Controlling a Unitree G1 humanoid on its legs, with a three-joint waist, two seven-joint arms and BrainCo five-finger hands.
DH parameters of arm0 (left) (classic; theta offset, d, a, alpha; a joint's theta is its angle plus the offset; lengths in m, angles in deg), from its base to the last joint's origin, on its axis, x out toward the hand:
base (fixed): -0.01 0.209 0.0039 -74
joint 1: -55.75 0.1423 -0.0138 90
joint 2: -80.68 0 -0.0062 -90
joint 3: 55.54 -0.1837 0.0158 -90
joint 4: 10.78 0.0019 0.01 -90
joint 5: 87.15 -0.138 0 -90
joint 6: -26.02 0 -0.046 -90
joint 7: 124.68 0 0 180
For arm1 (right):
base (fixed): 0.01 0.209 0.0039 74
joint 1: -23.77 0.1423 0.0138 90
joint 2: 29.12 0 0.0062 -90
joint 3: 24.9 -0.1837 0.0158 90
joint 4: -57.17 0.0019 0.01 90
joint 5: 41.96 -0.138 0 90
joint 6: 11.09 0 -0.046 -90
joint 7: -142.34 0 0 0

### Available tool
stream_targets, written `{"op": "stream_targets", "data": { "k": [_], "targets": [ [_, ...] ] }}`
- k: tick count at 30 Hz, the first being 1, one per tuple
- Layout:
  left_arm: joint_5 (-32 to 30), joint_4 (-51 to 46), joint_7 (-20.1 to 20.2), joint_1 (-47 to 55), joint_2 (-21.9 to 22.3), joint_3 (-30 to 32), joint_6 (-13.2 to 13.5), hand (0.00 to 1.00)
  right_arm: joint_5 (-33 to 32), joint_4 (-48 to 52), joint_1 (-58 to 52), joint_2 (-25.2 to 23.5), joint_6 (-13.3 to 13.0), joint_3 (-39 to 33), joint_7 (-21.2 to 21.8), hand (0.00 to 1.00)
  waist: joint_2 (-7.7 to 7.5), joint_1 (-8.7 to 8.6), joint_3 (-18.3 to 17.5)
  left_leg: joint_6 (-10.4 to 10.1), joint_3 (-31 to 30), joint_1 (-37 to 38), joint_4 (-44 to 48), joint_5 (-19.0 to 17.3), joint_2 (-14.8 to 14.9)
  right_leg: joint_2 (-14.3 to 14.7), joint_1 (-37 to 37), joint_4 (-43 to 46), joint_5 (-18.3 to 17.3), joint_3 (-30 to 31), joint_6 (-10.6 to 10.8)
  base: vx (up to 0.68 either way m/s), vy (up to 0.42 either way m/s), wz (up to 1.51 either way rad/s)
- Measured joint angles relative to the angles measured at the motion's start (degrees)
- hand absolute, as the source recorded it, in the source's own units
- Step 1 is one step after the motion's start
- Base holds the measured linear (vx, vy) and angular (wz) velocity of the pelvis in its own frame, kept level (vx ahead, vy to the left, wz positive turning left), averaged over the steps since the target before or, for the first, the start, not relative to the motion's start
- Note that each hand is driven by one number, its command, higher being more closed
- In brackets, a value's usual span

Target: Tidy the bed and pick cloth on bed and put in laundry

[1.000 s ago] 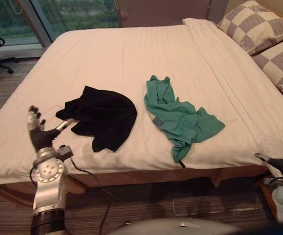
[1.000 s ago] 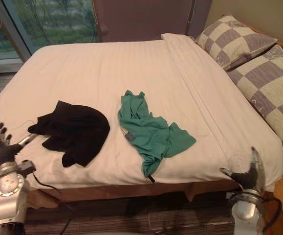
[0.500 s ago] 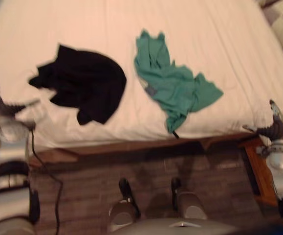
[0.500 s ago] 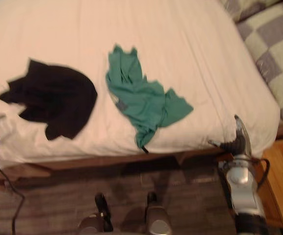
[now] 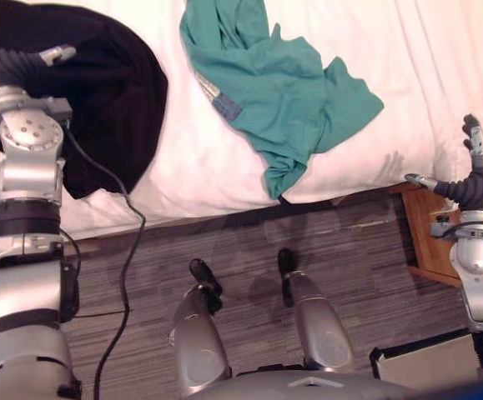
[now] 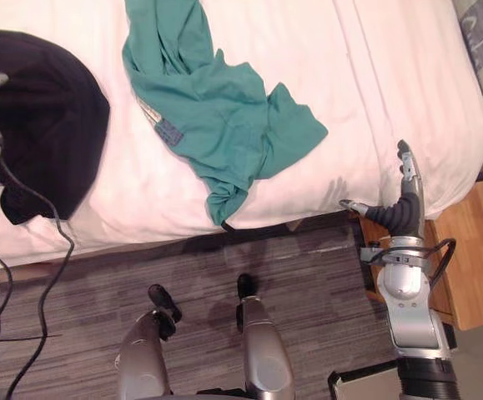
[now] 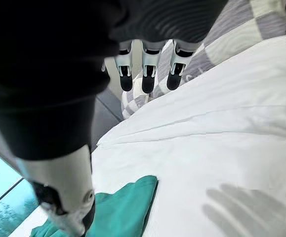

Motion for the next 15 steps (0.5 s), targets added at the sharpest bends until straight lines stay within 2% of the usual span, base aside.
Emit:
{"op": "stream_targets", "data": {
  "k": [1,5,9,11,12,15],
  "targets": [
    [-1.3,-0.1,1.0,-0.4,0.3,-1.1,-1.4,0.00,0.0,1.4,0.0,0.0,-0.3,0.0,-0.1,0.00,0.41,-0.15,1.4,0.0,0.0,-0.7,1.4,-0.5,0.5,0.1,-0.5,0.9,-0.2,0.0,0.0,-0.05,-0.018,-0.08],
    [-1.7,0.1,4.2,-0.2,3.8,-2.0,-8.7,0.00,1.0,3.9,0.3,0.0,-1.7,-0.3,-1.1,0.00,1.55,-0.71,2.6,0.5,0.1,-6.0,6.4,-2.8,2.3,0.5,-5.3,3.1,-1.6,0.2,0.0,-0.04,-0.014,-0.10],
    [-3.0,-0.1,4.7,-0.5,4.0,-1.7,-11.4,0.00,1.8,4.9,0.6,-0.1,-1.7,-0.5,-1.2,0.00,2.17,-1.20,3.7,1.1,0.2,-9.0,8.8,-3.6,3.1,0.8,-8.9,5.2,-1.7,0.8,0.2,-0.03,-0.011,-0.10],
    [-4.4,0.1,6.3,-0.4,4.6,-1.7,-12.7,0.00,1.8,5.3,1.3,-0.4,-2.1,-0.5,-1.3,0.00,2.43,-1.16,3.9,1.3,0.7,-9.3,9.4,-4.2,3.1,0.8,-10.1,6.5,-2.3,1.7,0.7,-0.03,-0.019,-0.09],
    [-7.7,0.1,7.9,-0.3,4.5,-1.5,-13.5,1.00,1.8,5.4,2.0,-0.6,-2.7,-0.7,-1.5,0.00,2.80,-1.39,3.7,1.6,0.9,-10.3,10.0,-4.6,3.1,0.8,-11.1,6.9,-2.5,2.0,0.7,-0.03,-0.013,-0.08],
    [-14.5,0.1,11.4,0.0,4.4,-1.5,-13.7,1.00,2.6,5.4,3.4,-0.6,-3.1,-1.1,-1.7,0.00,4.09,-1.42,3.8,2.0,0.9,-12.1,10.8,-4.9,3.1,0.7,-12.9,7.1,-2.4,2.4,1.0,-0.01,-0.001,-0.03]
  ]
}}
